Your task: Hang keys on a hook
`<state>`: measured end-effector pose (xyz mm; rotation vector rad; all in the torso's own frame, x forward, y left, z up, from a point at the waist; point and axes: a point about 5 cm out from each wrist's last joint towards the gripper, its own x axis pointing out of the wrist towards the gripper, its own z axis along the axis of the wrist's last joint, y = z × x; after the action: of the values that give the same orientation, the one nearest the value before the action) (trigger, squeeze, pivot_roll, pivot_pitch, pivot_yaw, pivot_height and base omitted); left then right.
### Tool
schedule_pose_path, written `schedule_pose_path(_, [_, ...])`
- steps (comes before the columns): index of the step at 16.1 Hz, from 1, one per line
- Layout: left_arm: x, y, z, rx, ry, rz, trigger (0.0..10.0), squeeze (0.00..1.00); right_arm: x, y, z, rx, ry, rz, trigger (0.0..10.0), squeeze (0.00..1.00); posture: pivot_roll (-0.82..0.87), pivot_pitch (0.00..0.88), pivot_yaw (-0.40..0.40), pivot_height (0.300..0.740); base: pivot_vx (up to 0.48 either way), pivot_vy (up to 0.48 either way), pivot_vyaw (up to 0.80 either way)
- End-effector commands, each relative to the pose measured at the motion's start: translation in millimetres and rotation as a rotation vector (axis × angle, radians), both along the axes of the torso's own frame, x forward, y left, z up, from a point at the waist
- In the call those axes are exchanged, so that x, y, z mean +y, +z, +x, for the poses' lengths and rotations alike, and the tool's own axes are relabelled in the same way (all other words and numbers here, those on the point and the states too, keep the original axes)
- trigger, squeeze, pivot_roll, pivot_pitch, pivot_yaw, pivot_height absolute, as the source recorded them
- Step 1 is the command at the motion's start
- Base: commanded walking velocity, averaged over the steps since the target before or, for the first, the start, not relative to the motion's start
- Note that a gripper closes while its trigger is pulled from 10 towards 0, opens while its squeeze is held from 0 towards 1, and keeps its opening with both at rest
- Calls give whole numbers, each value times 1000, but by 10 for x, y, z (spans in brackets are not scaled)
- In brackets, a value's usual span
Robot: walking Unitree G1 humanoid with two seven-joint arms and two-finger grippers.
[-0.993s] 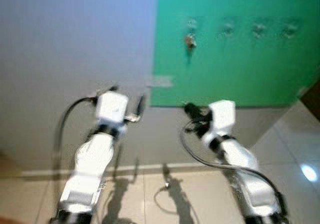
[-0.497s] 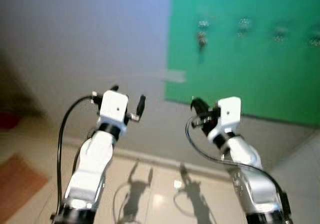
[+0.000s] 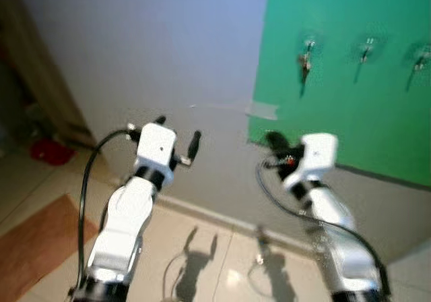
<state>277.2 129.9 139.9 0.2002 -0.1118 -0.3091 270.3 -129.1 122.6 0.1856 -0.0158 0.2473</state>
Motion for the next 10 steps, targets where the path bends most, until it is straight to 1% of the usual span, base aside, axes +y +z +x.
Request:
schedule_pose_path(1, [22,7,18,2,-1,6,10000,0,35,63,9,-11,6,26,10000,0,-26,0,30,718,379,0,0])
schedule_pose_path(6, [14,1,16,4,-9,0,10000,0,-14,74,-29,-18,-2,14,10000,0,-29,0,27,718,378,0,-800])
schedule_pose_path(7, [-5,-5,1,2,-21,-11,10000,0,-33,119,-51,-31,4,8,10000,0,-31,0,24,718,379,0,-488])
schedule_pose_path(8, [-25,-8,-12,2,-35,-21,10000,0,-32,145,-66,-49,23,-1,10000,0,-33,0,20,718,371,0,0])
schedule_pose_path(9, [-56,-9,-38,-4,-57,-47,10000,0,-20,175,-103,-59,71,11,10000,0,-33,0,17,718,0,0,0])
schedule_pose_path(10, [-70,-14,-46,0,-62,-40,10000,0,-21,189,-125,-62,99,16,10000,0,-32,0,10,718,0,0,0])
